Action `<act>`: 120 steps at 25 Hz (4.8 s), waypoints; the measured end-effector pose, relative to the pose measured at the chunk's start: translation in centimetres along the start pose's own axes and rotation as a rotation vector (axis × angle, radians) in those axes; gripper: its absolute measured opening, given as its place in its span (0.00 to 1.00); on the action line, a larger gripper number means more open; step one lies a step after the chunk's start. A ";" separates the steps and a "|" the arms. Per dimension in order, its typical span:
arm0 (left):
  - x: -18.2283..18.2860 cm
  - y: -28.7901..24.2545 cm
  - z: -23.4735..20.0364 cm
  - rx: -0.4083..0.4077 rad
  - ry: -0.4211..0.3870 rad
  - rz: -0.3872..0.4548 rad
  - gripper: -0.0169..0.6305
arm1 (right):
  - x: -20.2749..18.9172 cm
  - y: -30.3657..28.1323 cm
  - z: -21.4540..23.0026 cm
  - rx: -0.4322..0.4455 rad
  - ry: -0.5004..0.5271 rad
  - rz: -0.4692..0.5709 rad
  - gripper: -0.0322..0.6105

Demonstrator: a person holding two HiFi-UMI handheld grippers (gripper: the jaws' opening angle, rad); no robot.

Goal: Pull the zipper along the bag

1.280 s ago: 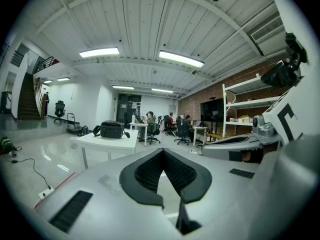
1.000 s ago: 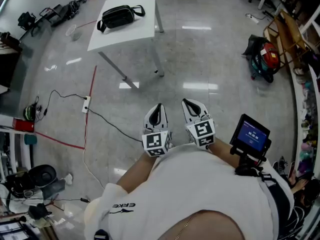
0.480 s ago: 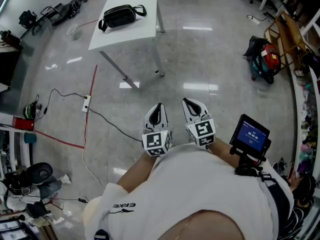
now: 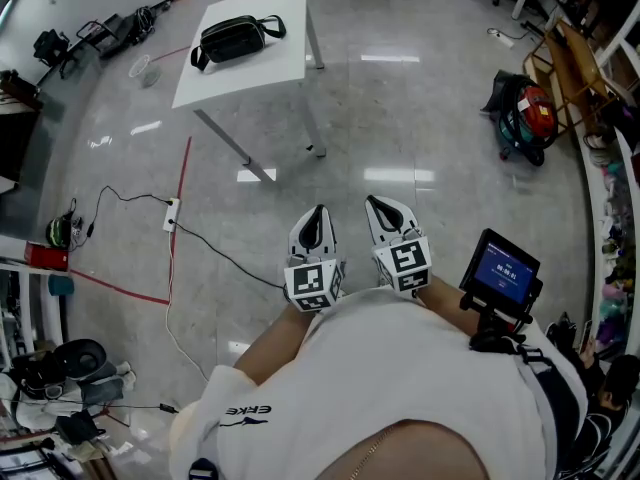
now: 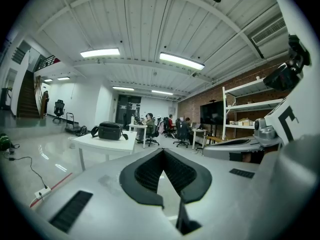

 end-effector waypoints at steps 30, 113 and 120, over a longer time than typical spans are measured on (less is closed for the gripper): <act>-0.6 5.2 -13.7 0.545 0.188 0.024 0.03 | 4.9 -10.2 -12.2 0.534 0.229 -0.012 0.06; 14.7 -33.3 -56.4 -0.013 0.063 -0.065 0.03 | 25.6 -61.2 -11.5 0.061 -0.028 -0.091 0.06; 15.6 -37.3 -55.7 -0.110 0.040 -0.081 0.03 | 25.4 -62.1 -7.6 -0.050 -0.112 -0.103 0.06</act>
Point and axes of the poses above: the fingertips, and each gripper's own axes: y backward along the fingers, z to its right, x out of its top, the point moved 2 cm from there along y, backward along the fingers, and after that the axes turned 10 degrees about -z, right-handed, at the moved point
